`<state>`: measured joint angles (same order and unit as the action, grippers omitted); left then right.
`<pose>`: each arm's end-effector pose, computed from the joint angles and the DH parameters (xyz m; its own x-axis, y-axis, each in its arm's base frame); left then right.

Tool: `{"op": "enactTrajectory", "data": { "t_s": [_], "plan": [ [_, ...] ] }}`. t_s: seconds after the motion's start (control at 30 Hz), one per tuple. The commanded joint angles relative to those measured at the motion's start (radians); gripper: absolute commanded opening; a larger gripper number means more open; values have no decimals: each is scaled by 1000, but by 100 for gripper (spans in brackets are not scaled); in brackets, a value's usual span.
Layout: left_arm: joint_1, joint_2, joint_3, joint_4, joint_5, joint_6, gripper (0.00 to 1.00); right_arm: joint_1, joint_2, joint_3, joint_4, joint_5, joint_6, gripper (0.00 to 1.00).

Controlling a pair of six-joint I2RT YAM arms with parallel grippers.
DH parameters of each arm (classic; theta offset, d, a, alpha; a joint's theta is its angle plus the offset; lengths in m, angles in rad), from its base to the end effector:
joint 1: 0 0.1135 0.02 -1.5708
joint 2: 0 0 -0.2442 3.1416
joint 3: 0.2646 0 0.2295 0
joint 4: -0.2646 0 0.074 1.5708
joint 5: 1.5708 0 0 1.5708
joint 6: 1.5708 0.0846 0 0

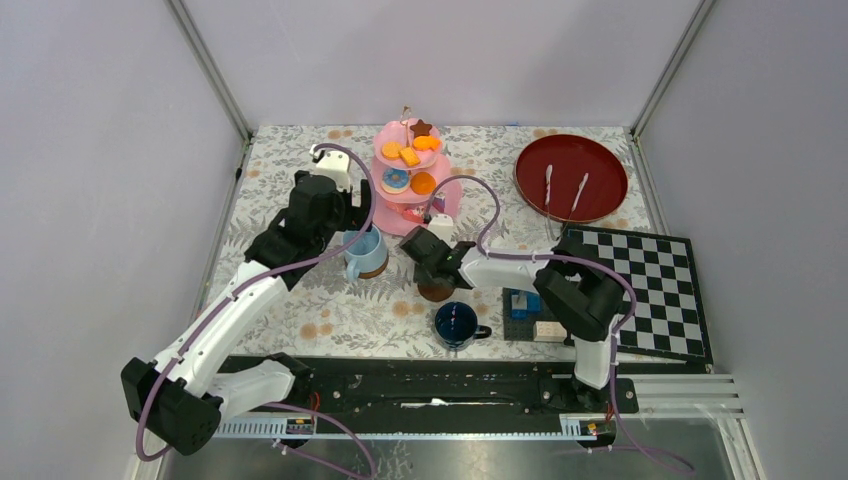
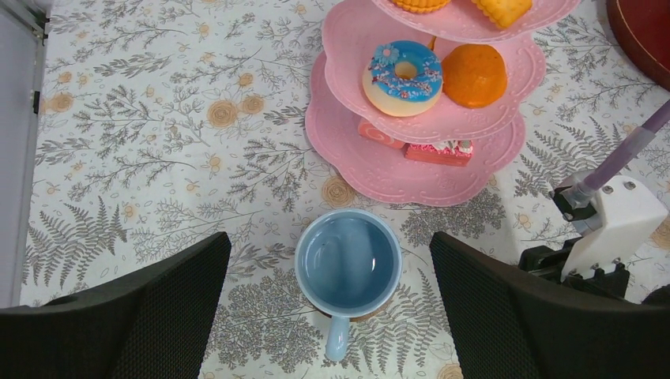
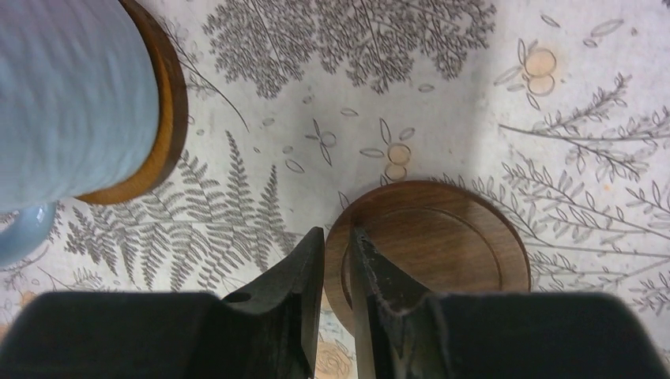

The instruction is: Serve the afternoon tea

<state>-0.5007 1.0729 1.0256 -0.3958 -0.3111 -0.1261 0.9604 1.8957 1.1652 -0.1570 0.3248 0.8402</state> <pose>0.2467 -0.1055 0.3113 -0.4001 0.0825 -0.9128 0.1654 0.9861 0.0166 0.2516 0.3126 0.1223 -0.7890 0.1035 -0.6056 -0.1101 0.9459 0.3051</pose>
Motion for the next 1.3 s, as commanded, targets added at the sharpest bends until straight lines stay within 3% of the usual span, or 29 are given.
{"op": "enactTrajectory", "data": {
  "t_s": [0.0, 0.3, 0.37, 0.5, 0.73, 0.8, 0.9, 1.27],
  "plan": [
    [3, -13, 0, 47, -33, -10, 99, 0, 61, 45, 57, 66, -41, 26],
    [4, -44, 4, 44, -18, -12, 99, -26, 113, 130, 112, 67, -130, 36],
    [4, -47, 17, 28, -1, -20, 99, -32, 93, 132, 112, 57, -162, 41],
    [4, -47, 36, -12, 50, -60, 99, -39, 7, 117, 111, 52, -232, 61],
    [4, -53, 73, -137, 154, -169, 99, -66, -141, 78, 7, -128, -342, 75],
    [4, -73, 75, -166, 161, -191, 99, -66, -123, 83, -52, -194, -328, 75],
    [4, -102, 72, -190, 177, -230, 99, -61, -79, 70, -45, -279, -251, 65],
    [4, -136, 23, -215, 560, -394, 99, -61, 52, 82, 43, -104, -247, 61]
  ]
}}
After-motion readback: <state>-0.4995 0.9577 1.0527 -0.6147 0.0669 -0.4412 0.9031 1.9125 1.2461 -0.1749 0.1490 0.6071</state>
